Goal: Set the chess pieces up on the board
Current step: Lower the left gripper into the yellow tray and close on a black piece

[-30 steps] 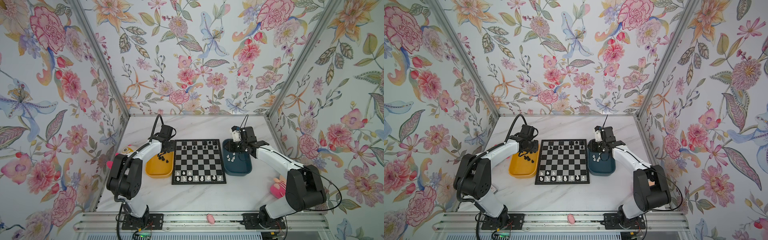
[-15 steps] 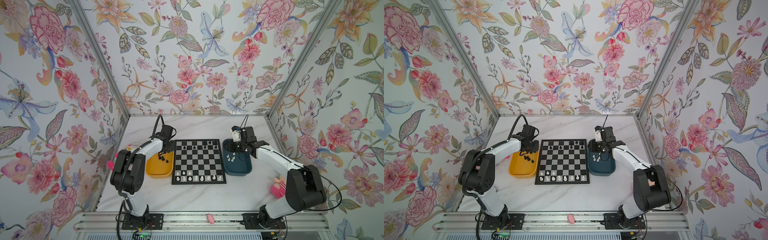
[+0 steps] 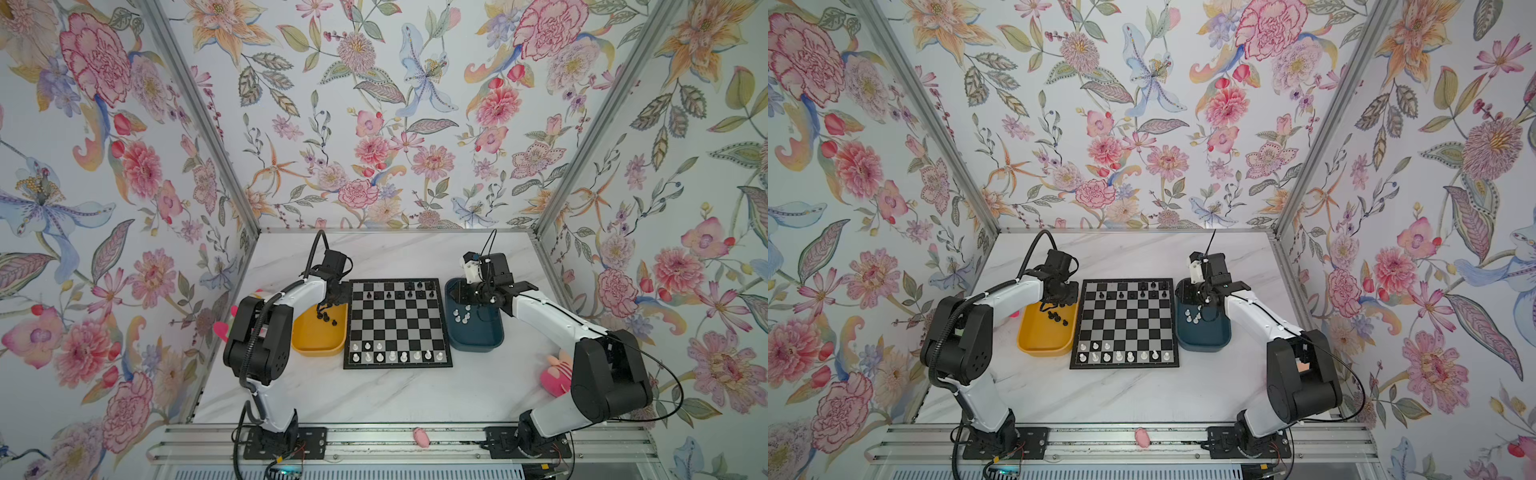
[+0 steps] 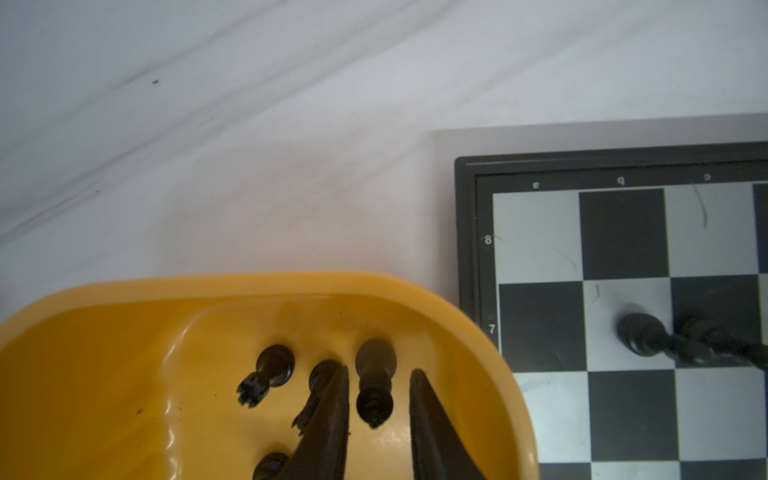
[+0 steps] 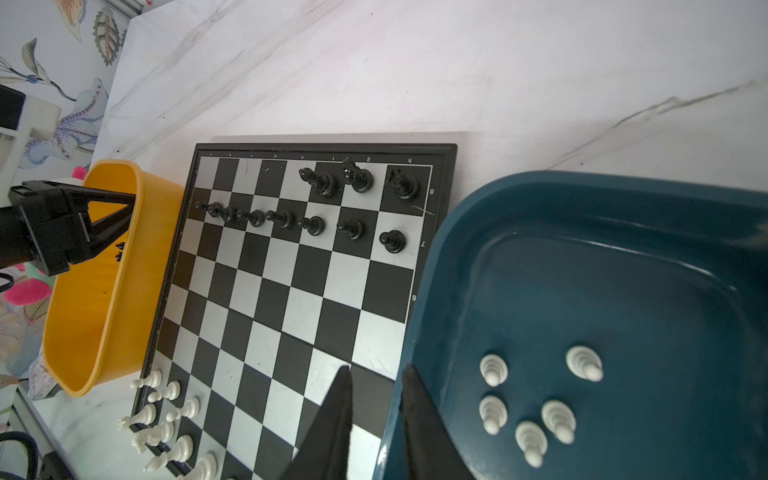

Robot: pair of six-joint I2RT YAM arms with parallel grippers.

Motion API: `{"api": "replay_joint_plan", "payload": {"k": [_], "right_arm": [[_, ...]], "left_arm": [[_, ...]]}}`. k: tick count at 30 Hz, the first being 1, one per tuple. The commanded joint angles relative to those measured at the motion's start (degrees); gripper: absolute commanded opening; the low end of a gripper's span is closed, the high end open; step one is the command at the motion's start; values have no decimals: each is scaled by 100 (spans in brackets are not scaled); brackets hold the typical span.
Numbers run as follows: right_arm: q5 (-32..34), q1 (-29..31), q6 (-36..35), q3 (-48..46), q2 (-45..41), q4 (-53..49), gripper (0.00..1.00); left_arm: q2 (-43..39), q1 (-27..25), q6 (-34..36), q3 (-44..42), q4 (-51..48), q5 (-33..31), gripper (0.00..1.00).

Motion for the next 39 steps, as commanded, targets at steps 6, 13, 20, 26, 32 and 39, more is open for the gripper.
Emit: {"api": "replay_joint_plan", "payload": {"k": [6, 13, 20, 26, 32, 39], "right_arm": [[45, 26, 73, 122, 34, -91, 24], [53, 25, 76, 118, 34, -99, 23], [62, 21, 69, 96, 28, -99, 23], [63, 24, 75, 96, 34, -92, 23], [56, 21, 73, 109, 52, -91, 23], [54, 21, 78, 122, 63, -90, 23]], "left_arm": [[183, 69, 48, 174, -57, 35, 27], [232, 78, 44, 199, -66, 35, 27], [292, 87, 46, 217, -87, 53, 25], [309, 87, 44, 218, -85, 53, 23], [329, 87, 57, 238, -97, 41, 20], [329, 89, 76, 264, -123, -8, 14]]}}
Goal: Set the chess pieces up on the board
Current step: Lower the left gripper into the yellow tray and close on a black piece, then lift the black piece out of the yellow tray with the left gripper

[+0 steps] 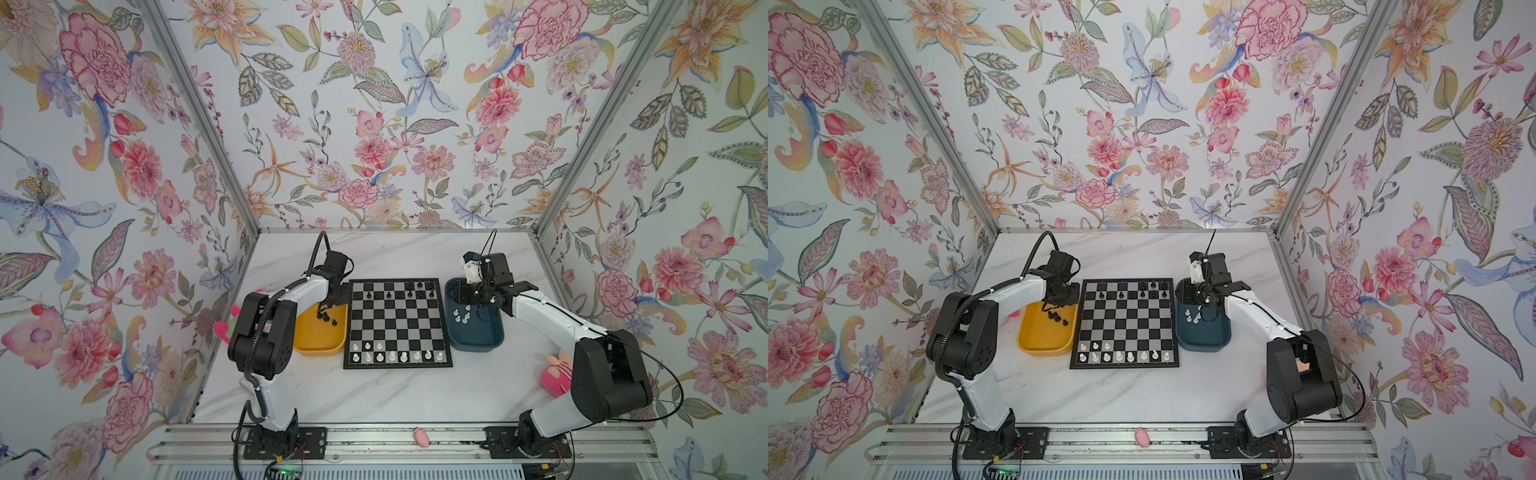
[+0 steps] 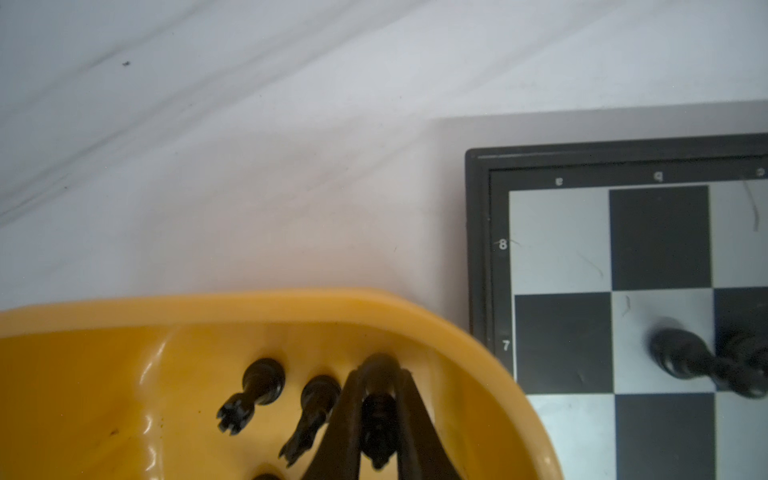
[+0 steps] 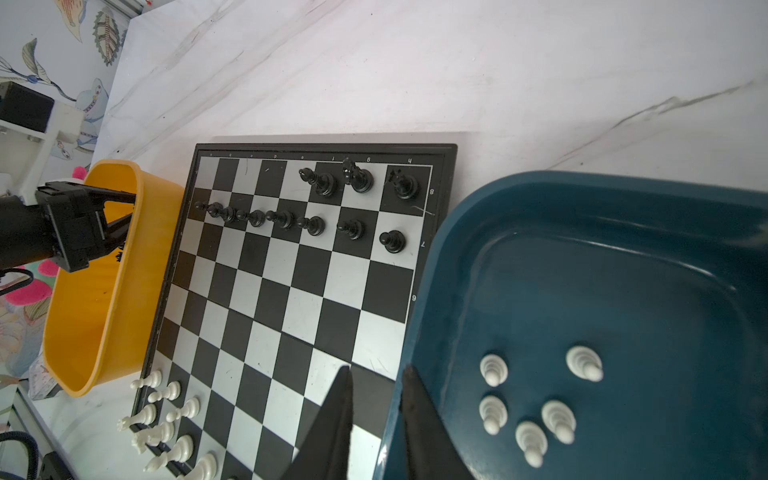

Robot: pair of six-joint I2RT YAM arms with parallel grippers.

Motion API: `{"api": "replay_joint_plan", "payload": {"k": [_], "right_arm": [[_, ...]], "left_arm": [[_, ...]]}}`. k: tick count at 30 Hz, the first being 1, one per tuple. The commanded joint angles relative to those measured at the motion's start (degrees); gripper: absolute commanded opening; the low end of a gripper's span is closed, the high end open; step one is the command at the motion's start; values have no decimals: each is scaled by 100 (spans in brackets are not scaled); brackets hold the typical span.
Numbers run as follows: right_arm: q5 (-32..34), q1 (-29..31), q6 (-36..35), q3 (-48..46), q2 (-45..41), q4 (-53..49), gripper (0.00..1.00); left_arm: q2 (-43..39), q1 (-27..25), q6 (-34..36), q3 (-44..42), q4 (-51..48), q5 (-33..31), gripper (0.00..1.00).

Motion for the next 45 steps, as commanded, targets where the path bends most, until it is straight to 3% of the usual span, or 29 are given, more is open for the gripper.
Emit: {"api": "replay_joint_plan", "payload": {"k": [1, 14, 29, 36, 45], "right_arm": [[57, 21, 75, 122, 74, -90, 23], [21, 21, 77, 105, 36, -63, 23], [11, 5, 71, -53, -96, 16, 23], [6, -10, 73, -113, -134, 52, 23], [-26, -61, 78, -199, -201, 95, 23]], "left_arm": [[79, 85, 72, 180, -145, -22, 14], [-448, 71, 43, 285, -375, -145, 8], [-1294, -200, -53, 643, -613, -236, 9], [-1173, -544, -61, 1067, -574, -33, 10], [-356, -1057, -15, 1857, -586, 117, 10]]}}
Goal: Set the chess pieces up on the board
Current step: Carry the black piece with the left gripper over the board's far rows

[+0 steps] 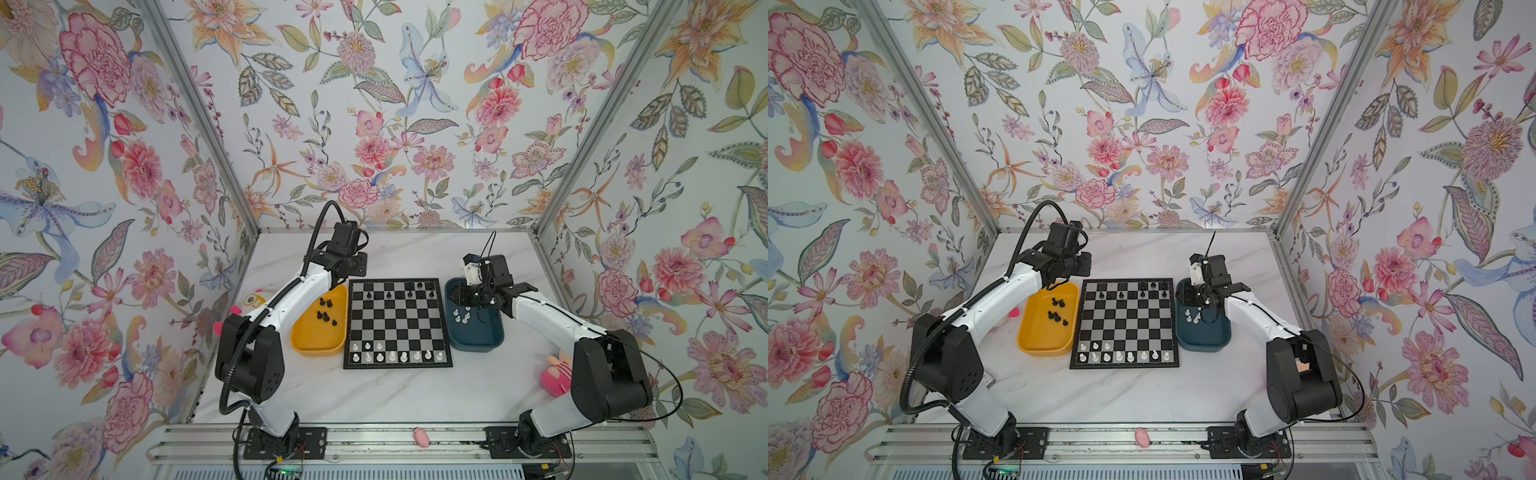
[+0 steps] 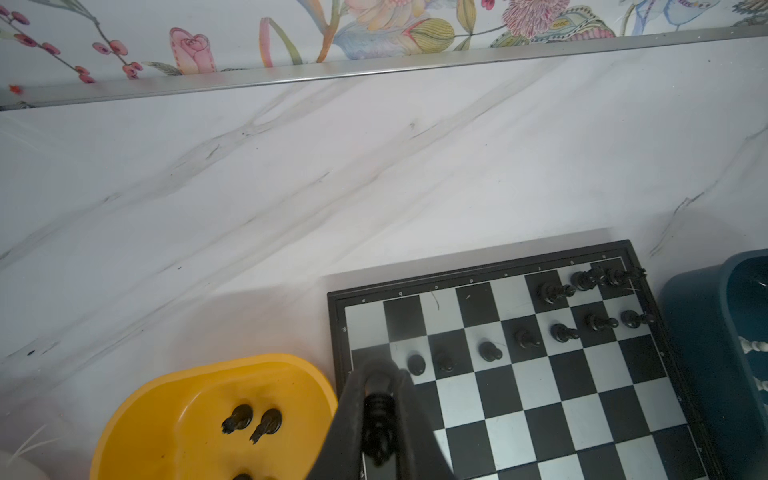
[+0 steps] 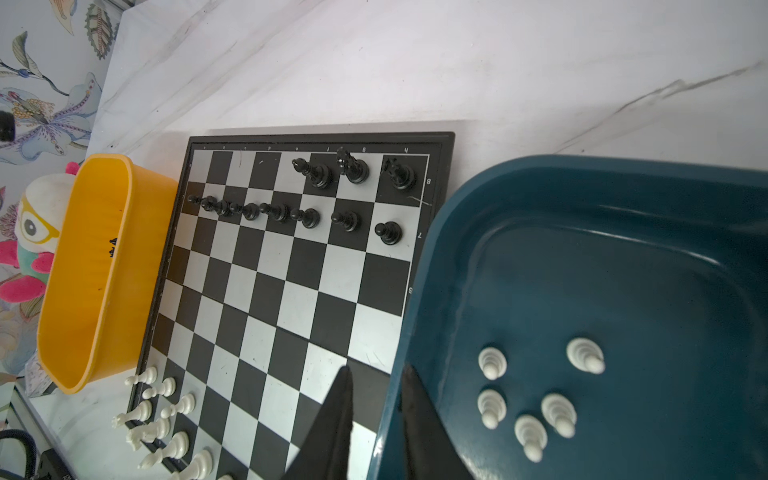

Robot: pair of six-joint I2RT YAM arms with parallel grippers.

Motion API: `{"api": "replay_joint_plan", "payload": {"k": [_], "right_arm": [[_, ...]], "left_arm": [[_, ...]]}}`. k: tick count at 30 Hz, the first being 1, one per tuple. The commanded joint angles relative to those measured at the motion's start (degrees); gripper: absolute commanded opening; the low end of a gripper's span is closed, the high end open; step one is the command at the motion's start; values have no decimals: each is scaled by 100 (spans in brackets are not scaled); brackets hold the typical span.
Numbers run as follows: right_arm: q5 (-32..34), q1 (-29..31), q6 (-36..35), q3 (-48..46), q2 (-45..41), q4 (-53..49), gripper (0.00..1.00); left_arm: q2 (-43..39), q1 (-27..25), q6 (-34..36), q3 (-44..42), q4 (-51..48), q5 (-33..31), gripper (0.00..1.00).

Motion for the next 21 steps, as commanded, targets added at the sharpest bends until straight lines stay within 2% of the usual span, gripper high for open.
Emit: {"api": "replay_joint_plan", "payload": {"k": [1, 12, 21], "right_arm": [[-27, -49, 77, -103, -197, 77, 23], [-28, -156, 72, -223, -323, 75, 24], [-84, -195, 67, -232, -276, 98, 24]], "left_arm": [[484, -253, 2, 438, -115, 114, 10], [1903, -667, 193, 1940, -461, 351, 10], [2403, -820, 171, 2179, -497, 475, 10]]}}
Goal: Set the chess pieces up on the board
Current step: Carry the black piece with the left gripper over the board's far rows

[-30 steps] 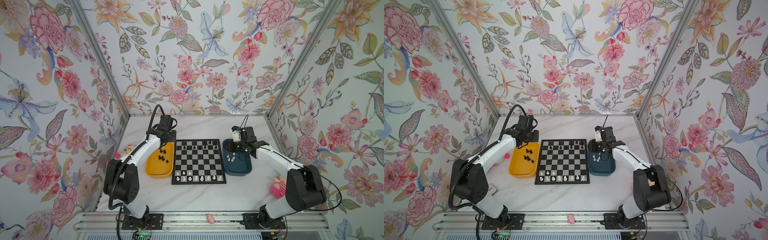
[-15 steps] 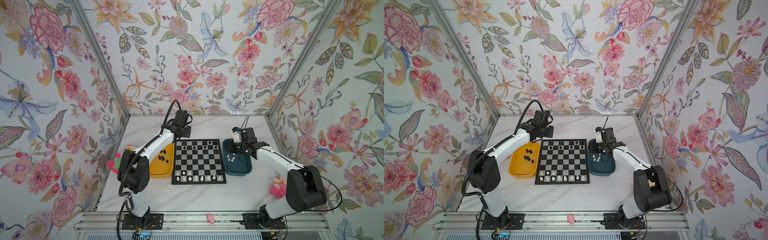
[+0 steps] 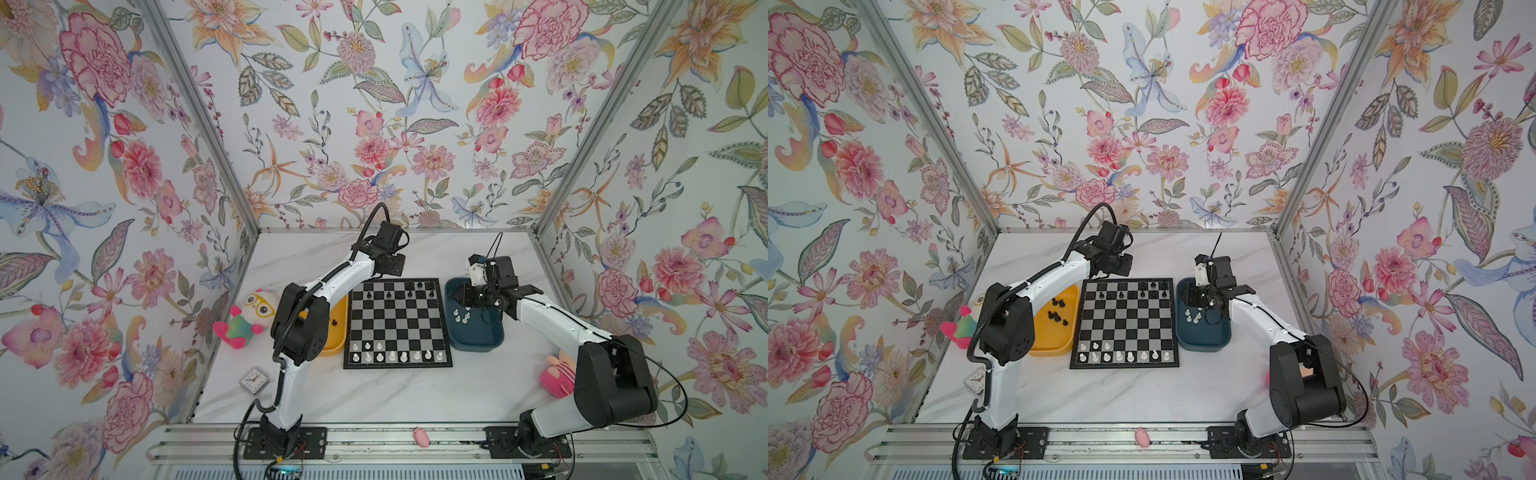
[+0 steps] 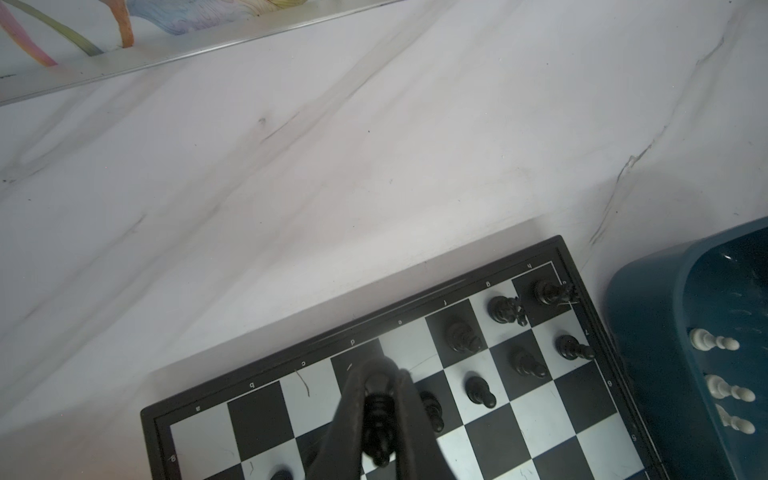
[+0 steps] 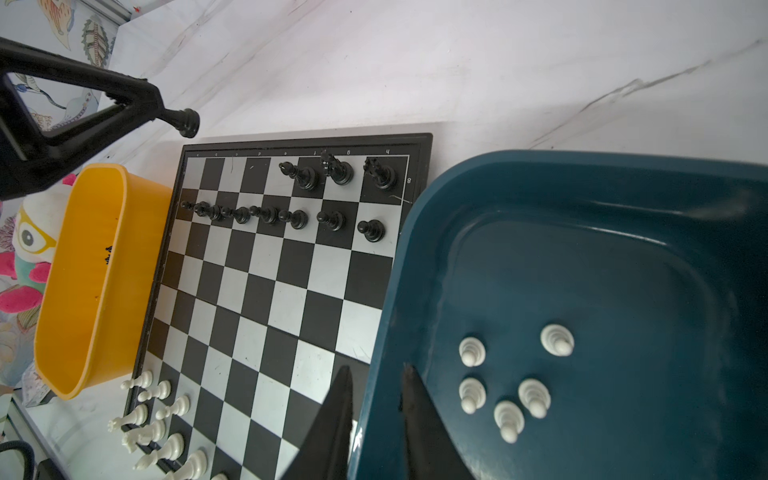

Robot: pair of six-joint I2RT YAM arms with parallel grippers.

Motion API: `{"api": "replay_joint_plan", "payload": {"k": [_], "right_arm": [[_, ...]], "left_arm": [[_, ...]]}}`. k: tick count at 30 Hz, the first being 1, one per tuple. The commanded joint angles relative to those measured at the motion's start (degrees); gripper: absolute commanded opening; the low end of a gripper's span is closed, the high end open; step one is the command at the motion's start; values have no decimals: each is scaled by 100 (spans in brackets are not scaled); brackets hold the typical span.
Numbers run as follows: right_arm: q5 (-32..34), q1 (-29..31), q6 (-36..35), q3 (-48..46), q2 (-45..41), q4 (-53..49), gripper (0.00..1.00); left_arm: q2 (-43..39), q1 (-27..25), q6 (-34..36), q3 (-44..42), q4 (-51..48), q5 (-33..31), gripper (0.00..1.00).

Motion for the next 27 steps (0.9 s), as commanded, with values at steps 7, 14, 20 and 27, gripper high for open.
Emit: {"api": "replay_joint_plan", "payload": {"k": [7, 14, 20, 27], "right_arm": [[-121, -39, 75, -44, -30, 82, 23], [-108, -44, 72, -46, -19, 82, 23], [-108, -44, 75, -50, 2, 90, 23], [-114, -40, 81, -68, 3, 94, 23]], "left_arm": [[464, -131, 93, 335, -211, 48, 9], [669, -192, 106, 463, -242, 53, 9], [757, -229, 104, 494, -251, 83, 9], [841, -257, 101, 504, -303, 57, 9]]}}
